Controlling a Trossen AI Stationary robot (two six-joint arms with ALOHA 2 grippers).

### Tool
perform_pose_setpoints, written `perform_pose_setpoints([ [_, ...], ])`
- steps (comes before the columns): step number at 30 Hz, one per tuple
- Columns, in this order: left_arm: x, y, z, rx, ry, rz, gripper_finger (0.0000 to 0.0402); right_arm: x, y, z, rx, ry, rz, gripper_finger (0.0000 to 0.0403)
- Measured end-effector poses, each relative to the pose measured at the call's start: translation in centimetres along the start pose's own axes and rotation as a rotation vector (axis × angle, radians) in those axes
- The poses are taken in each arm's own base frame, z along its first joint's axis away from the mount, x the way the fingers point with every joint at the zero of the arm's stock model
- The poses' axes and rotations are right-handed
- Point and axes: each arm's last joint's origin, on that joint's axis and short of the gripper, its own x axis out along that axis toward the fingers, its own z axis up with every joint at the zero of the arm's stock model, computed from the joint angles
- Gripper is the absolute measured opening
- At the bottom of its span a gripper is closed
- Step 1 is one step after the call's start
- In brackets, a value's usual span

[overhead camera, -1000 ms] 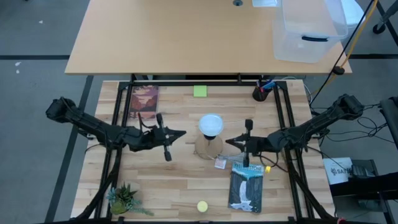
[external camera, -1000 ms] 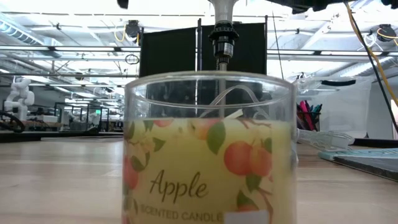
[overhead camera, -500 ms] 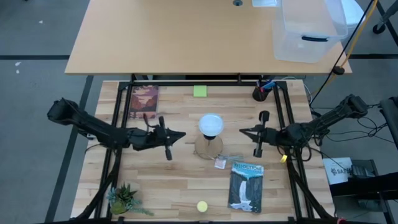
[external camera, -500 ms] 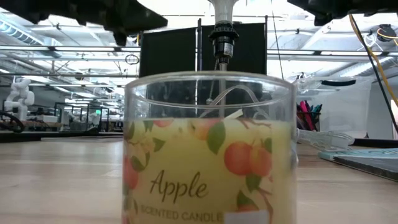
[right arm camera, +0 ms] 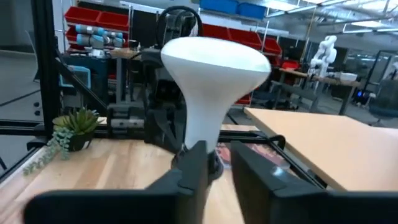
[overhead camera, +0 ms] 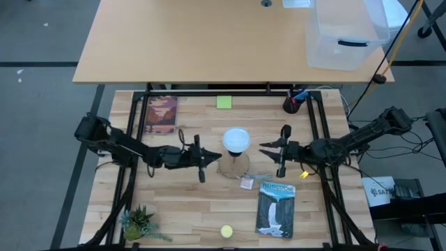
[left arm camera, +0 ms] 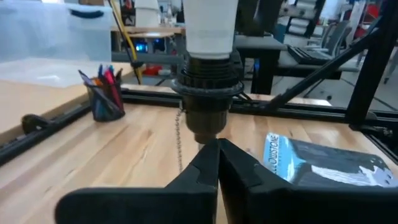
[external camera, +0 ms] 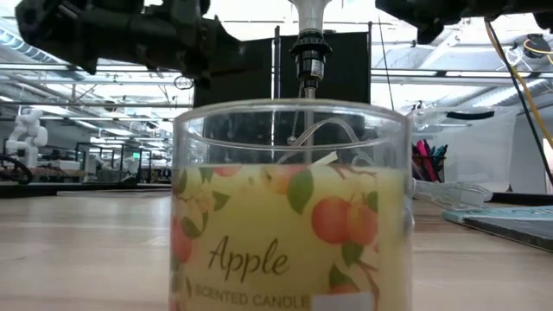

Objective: Screw lightbulb
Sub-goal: Remove the white lightbulb from the brown lamp

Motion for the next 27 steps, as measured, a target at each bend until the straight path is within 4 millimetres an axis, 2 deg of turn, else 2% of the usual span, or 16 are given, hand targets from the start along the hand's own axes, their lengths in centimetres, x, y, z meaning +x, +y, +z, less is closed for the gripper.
perform_pose_setpoints([
  [8,2.4,-0.7,-1.3,-0.016,0.046,0.002,0.0100,2.1,1.0,-0.1,0.066,0.052,-0.009,0.0209],
  [12,2.6,-0.7,-2.1,-0.038,0.071,0.020,0.0152,3.0,1.1,-1.2,0.114,0.079,-0.031,0.0252],
  [18,2.7,-0.4,-2.2,-0.055,0.067,0.050,0.0196,4.7,1.2,-2.4,0.115,0.050,-0.063,0.0263],
  [27,2.8,-0.3,-2.1,-0.059,0.061,0.061,0.0199,7.3,1.4,-2.4,0.104,0.057,-0.050,0.0261],
])
